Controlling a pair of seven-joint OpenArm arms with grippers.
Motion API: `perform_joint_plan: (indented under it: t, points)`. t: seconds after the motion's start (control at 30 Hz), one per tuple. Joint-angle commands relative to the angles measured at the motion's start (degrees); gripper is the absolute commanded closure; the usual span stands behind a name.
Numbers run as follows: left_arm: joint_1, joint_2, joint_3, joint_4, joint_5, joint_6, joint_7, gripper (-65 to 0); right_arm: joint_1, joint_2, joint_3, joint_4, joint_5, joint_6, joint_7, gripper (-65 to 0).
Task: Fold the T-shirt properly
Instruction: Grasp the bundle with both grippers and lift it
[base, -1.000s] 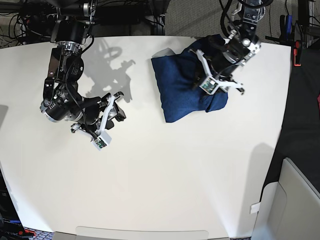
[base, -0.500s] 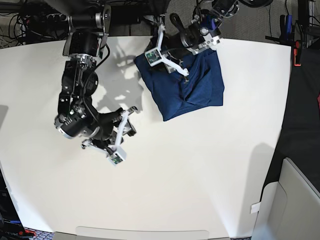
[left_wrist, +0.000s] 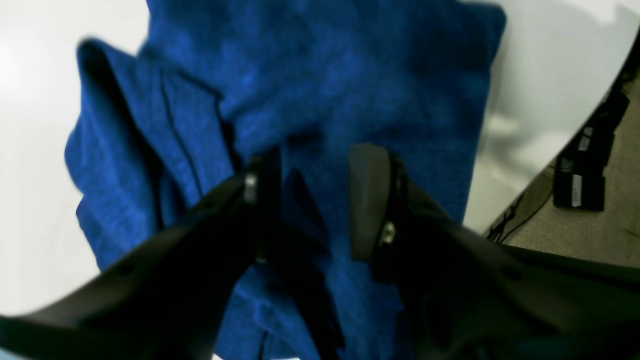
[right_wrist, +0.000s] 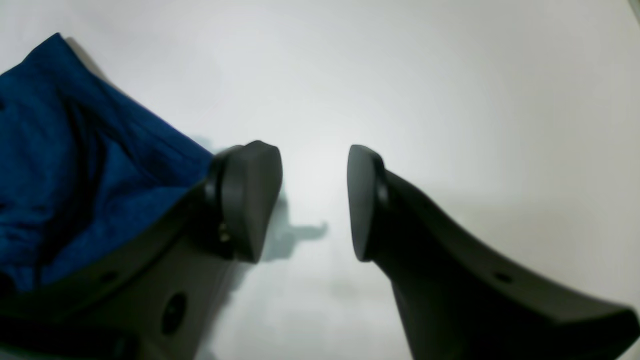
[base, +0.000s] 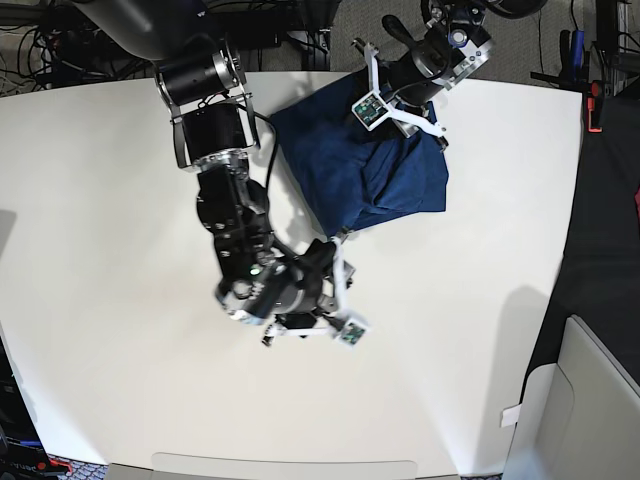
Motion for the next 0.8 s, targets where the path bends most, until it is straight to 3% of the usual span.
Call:
perform_joint_plan:
  t: [0.0, 0.1, 0.27, 0.37, 0.57, 0.77]
  points:
    - [0.9, 0.0, -0.1, 1.0, -0.3, 0.1, -1.2, -20.6, 1.8, -0.6, -2.2, 0.9, -1.0, 0.1, 1.7, -26.1]
    - [2.2, -1.0, -0.1, 1.0, -0.3, 0.1, -1.2, -20.6, 1.8, -0.6, -7.9, 0.1, -4.2, 0.1, 3.4, -21.3]
    - [2.6, -2.4, 0.3, 0.2, -0.5, 0.1, -1.1, -20.6, 1.5, -0.6, -13.9, -5.5, -9.3, 0.1, 7.3, -4.2]
    - [2.3, -2.5, 0.3, -1.4, -0.4, 0.1, -1.0, -19.7, 1.2, -0.6, -16.4, -9.2, -9.4, 0.1, 8.7, -3.6]
    - [0.8, -2.5, 0.3, -5.2, -0.5, 0.0, -1.0, -7.0, -0.3, -0.6, -16.8, -11.8, -9.4, 0.1, 8.5, -3.6]
    - [-3.8, -2.5, 0.2, -13.6, -0.4, 0.0, -1.0, -7.3, -2.3, -0.6, -16.8, -11.2, -9.4, 0.1, 4.5, -3.6]
